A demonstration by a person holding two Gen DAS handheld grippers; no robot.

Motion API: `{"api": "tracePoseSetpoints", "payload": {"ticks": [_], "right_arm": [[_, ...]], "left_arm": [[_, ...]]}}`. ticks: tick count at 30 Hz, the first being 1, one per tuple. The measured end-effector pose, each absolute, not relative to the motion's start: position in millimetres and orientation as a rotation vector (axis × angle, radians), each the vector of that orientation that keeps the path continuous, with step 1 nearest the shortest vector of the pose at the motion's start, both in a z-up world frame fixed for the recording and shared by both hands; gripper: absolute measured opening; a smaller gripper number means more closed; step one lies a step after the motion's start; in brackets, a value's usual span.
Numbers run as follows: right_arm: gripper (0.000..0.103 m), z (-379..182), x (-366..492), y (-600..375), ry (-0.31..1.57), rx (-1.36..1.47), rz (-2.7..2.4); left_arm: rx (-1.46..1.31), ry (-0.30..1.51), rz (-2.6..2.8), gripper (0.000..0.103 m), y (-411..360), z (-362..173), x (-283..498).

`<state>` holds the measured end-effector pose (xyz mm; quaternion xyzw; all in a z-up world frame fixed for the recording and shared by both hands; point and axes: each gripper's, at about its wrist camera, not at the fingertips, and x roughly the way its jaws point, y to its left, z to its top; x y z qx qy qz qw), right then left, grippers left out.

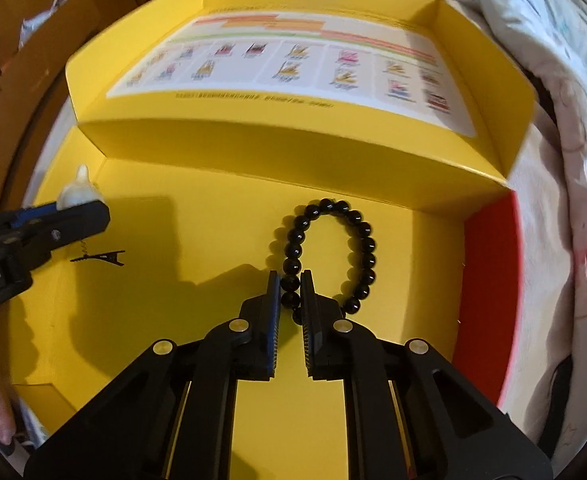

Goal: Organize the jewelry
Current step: 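Carry the white charm with the left tool while the right tool carries the black beads out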

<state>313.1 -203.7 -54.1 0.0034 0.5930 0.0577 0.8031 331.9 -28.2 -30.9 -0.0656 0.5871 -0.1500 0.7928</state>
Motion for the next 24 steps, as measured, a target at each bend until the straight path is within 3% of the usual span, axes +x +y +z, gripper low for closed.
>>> {"api": "tracePoseSetpoints", "payload": {"ticks": [24], "right_arm": [[0.011,68,222,-239,1.087,0.217,0.2]], "left_arm": [[-0.028,1.135,-0.321,0.037,-12,56,243]]}}
